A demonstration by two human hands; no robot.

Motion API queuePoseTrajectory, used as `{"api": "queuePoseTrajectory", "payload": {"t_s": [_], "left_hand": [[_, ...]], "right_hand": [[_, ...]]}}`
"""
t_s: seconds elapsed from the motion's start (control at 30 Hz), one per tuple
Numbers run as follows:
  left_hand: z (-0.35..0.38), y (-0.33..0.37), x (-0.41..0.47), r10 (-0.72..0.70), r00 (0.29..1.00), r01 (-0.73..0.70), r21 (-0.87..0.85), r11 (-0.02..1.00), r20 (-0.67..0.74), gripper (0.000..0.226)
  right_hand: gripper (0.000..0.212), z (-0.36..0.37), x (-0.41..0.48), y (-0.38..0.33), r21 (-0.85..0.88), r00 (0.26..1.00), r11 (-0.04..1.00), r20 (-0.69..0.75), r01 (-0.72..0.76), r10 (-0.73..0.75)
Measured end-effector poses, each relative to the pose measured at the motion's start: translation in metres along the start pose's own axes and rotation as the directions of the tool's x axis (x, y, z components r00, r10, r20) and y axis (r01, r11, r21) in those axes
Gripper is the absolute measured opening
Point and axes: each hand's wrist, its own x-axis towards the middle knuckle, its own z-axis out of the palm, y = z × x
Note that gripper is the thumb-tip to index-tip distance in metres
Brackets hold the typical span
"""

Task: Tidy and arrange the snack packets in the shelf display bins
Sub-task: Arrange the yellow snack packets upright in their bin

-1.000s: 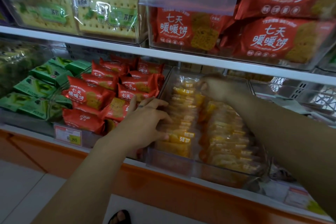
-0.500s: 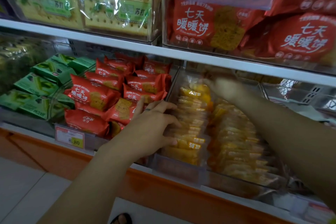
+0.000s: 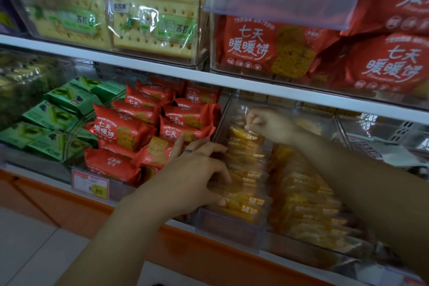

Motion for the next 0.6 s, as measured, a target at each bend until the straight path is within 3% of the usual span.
{"api": "queuePoseTrajectory", "payload": {"t_s": [0.17, 0.3, 0.43, 0.6], "left_hand": [[0.000, 0.000, 0.000, -0.001, 1.000, 0.001, 0.022, 1.000, -0.007, 0.032], [0.001, 0.001, 0.002, -0.007, 0.999, 0.009, 0.054, 0.998, -0.042, 0.032], [0.003, 0.002, 0.003, -0.007, 0.998, 0.011, 0.064, 0.998, -0.064, 0.034], [0.002, 0.003, 0.002, -0.008, 0.998, 0.010, 0.036, 0.999, -0.060, 0.032]], "right_hand": [[0.024, -0.012, 0.005, -0.005, 0.014, 0.993, 1.000, 0.118, 0.022, -0.023], [0.048, -0.019, 0.010, 0.007, 0.049, 0.998, 0.997, 0.021, -0.065, 0.064], [0.037, -0.025, 0.002, 0.028, -0.143, 0.998, 0.989, 0.047, -0.039, 0.046], [0.025, -0.013, 0.007, 0.025, -0.190, 0.999, 0.981, -0.016, 0.025, -0.029]]}}
